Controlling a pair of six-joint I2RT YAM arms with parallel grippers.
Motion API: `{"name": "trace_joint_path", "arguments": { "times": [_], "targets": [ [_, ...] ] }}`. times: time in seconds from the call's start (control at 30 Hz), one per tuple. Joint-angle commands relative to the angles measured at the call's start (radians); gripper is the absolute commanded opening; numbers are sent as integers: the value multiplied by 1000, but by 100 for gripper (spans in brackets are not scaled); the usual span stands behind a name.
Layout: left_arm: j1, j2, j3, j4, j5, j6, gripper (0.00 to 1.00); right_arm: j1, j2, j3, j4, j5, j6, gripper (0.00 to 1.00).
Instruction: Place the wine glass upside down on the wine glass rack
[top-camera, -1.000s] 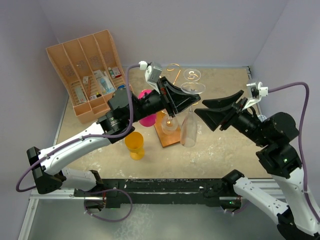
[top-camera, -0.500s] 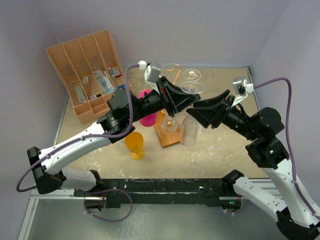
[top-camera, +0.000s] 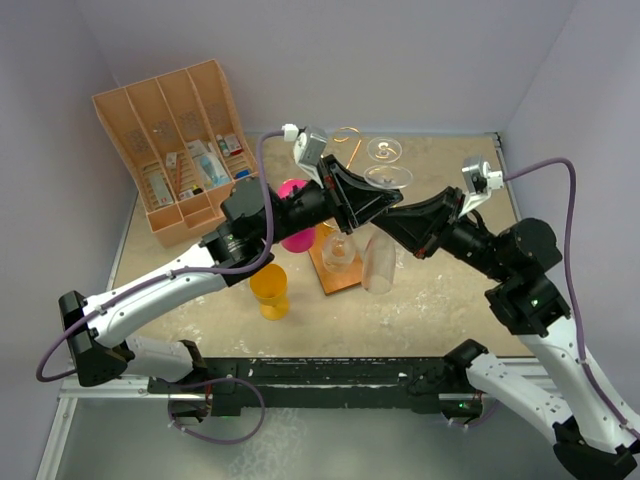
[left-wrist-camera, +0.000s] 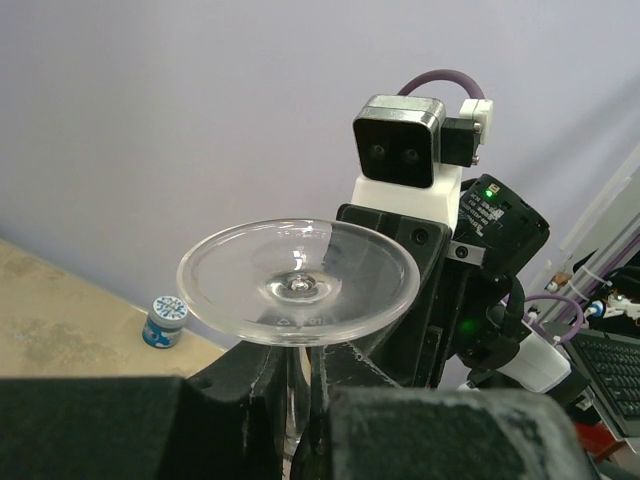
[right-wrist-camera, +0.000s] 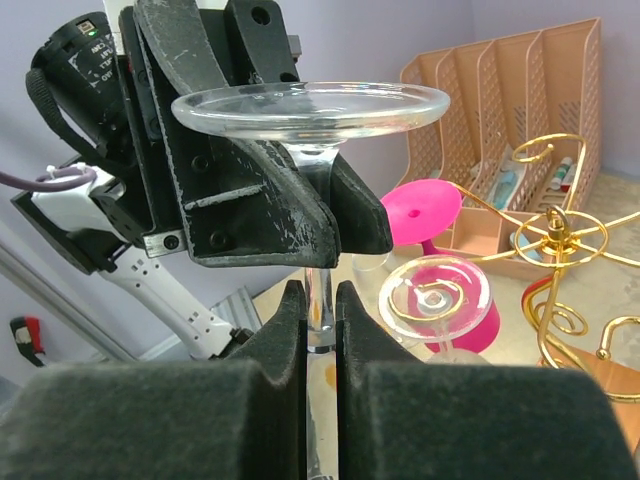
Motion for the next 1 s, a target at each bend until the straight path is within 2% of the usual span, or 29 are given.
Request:
{"name": "trace_joint_path", "arguments": {
  "times": [0.0, 0.2, 0.3, 0.37, 0.53, 0.8, 0.97],
  "targets": [
    [-8, -17, -2, 80, 31, -49, 6, -3, -13, -24, 30, 106, -33, 0],
    [-8, -57, -24, -20, -75, -18, 39, -3, -97, -74, -5, 273, -85, 0],
    [-7, -92, 19, -145, -114, 26, 50, -3, -135, -90, -78, 405, -117, 0],
    [-8, -114, 52, -237, -160, 55, 51, -3, -158, -105, -142, 445, -132, 0],
    [-7, -182, 75, -407, -311, 118, 53, -3, -232, -194, -121, 565, -163, 0],
    [-7, -285, 49, -549, -465, 155, 54, -3, -218, -296, 4, 670, -254, 0],
    [-7, -359, 16, -565, -523, 140, 54, -3, -191, -398, 174, 720, -319, 0]
  ]
}}
